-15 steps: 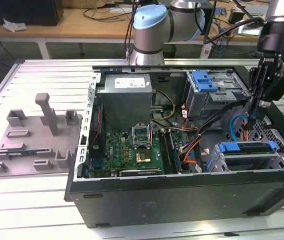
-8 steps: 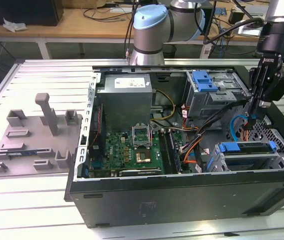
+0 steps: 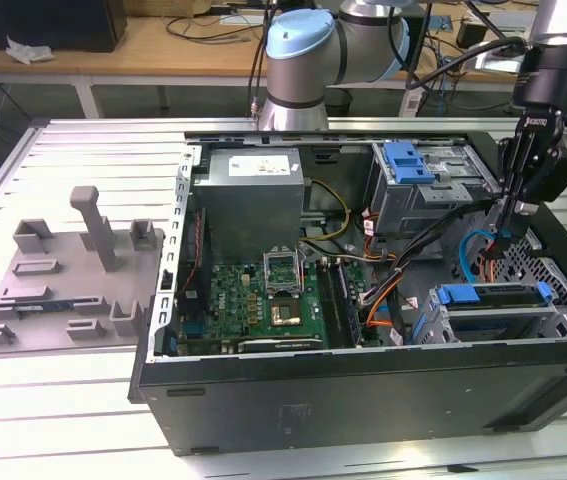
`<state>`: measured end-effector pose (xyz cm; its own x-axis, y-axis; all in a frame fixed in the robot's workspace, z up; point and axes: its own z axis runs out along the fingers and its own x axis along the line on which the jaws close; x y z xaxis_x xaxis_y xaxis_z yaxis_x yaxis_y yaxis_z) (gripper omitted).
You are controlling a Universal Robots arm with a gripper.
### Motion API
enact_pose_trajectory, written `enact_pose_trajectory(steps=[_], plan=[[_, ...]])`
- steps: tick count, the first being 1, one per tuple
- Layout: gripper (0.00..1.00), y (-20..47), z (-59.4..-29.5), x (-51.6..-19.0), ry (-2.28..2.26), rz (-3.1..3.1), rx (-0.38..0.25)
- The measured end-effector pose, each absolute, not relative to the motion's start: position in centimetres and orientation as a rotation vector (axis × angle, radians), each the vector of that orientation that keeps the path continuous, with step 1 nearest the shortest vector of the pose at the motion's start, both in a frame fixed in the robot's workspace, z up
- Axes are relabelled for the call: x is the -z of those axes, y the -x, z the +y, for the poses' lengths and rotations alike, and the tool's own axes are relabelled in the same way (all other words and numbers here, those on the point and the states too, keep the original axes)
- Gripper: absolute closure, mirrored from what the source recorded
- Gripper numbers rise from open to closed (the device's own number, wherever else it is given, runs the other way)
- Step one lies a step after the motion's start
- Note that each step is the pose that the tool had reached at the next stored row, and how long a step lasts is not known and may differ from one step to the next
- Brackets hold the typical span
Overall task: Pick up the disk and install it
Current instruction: 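Insert the first disk wire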
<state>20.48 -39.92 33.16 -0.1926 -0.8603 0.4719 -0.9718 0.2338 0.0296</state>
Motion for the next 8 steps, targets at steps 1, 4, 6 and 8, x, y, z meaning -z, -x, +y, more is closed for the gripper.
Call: enact_pose_trajectory(steps=[1,4,6,8], plan=[[0.83,-20.5,-39.9,-33.2,-1.686,-2.123,-0.389],[0.83,-20.5,-40.1,-33.2,-1.688,-2.126,-0.385],[0.83,-20.5,-40.4,-33.7,-1.694,-2.132,-0.373],[0.83,-20.4,-41.4,-33.8,-1.707,-2.144,-0.351]])
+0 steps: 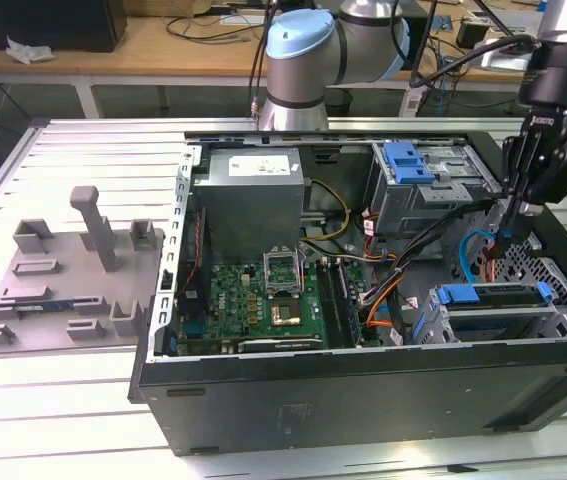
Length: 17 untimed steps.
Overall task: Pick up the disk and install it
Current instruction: 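Insert the first disk wire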
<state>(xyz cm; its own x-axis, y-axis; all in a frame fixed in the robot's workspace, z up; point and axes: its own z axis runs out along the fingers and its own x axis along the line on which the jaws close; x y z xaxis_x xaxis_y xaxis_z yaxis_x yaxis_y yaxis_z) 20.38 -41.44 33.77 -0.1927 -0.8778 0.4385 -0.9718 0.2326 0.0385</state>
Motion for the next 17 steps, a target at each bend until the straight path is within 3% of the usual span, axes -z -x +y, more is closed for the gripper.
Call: enact_pose_trajectory(steps=[12,17], plan=[[0.83,-19.8,-44.6,-34.3,-1.731,-2.167,-0.306],[0.83,-19.2,-46.3,-34.4,-1.756,-2.191,-0.255]])
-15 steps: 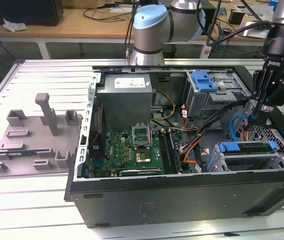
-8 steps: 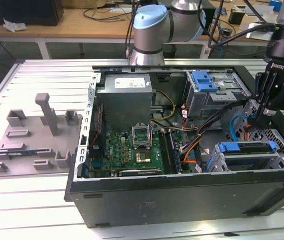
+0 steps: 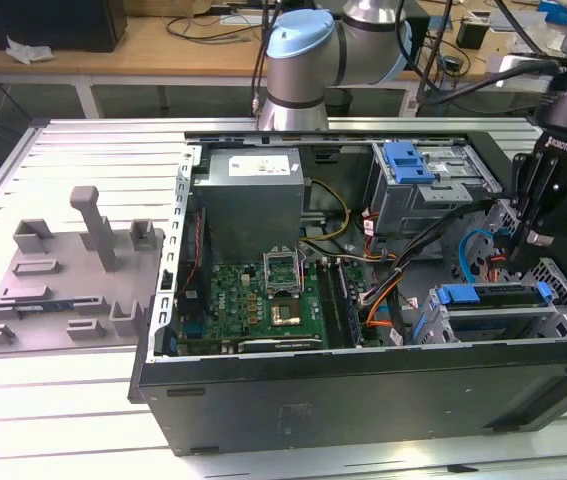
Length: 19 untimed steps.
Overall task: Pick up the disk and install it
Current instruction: 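Insert the first disk wire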
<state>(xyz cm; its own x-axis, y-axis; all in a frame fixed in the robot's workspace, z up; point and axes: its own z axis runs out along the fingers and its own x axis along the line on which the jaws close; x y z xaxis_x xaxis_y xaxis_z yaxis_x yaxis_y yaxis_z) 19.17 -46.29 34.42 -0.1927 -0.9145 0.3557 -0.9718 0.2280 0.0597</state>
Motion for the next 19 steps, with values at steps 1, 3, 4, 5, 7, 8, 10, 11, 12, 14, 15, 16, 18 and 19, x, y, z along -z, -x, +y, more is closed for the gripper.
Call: enact_pose_trajectory(steps=[1,3,4,5,7,8,10,11,12,14,15,16,18,19], plan=[[0.83,-19.2,-46.5,-34.4,-1.761,-2.196,-0.246],[0.83,-19.1,-46.8,-34.5,-1.771,-2.204,-0.229],[0.83,-19.1,-46.9,-34.5,-1.775,-2.207,-0.221],[0.83,-19.1,-47.1,-34.6,-1.786,-2.217,-0.203],[0.83,-19.1,-47.3,-34.6,-1.805,-2.236,-0.176],[0.83,-19.1,-47.4,-34.6,-1.812,-2.245,-0.166],[0.83,-19.1,-47.6,-34.7,-1.82,-2.254,-0.157],[0.83,-19.1,-47.7,-34.8,-1.823,-2.257,-0.155],[0.83,-19.0,-47.8,-34.9,-1.826,-2.261,-0.152],[0.83,-19.0,-48.0,-35.1,-1.833,-2.27,-0.149],[0.83,-19.0,-48.2,-35.2,-1.836,-2.274,-0.148],[0.83,-18.9,-48.3,-35.2,-1.838,-2.278,-0.147],[0.83,-18.9,-48.4,-35.3,-1.846,-2.287,-0.141],[0.83,-18.9,-48.6,-35.3,-1.852,-2.295,-0.135]])
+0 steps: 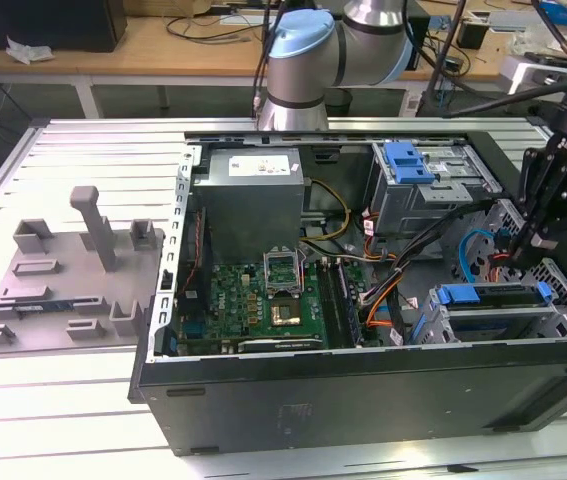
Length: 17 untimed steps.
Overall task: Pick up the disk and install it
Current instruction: 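Insert the first disk wire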
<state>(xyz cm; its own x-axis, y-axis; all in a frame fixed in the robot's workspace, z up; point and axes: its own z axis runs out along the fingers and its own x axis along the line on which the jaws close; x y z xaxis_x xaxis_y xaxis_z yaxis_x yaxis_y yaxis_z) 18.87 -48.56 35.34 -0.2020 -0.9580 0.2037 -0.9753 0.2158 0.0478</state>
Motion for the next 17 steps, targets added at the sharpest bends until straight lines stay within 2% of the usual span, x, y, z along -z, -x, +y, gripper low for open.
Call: enact_pose_trajectory(steps=[9,17], plan=[[0.83,-17.7,-50.4,-35.4,-1.898,-2.347,-0.092],[0.83,-17.4,-50.9,-35.5,-1.949,-2.329,-0.083]])
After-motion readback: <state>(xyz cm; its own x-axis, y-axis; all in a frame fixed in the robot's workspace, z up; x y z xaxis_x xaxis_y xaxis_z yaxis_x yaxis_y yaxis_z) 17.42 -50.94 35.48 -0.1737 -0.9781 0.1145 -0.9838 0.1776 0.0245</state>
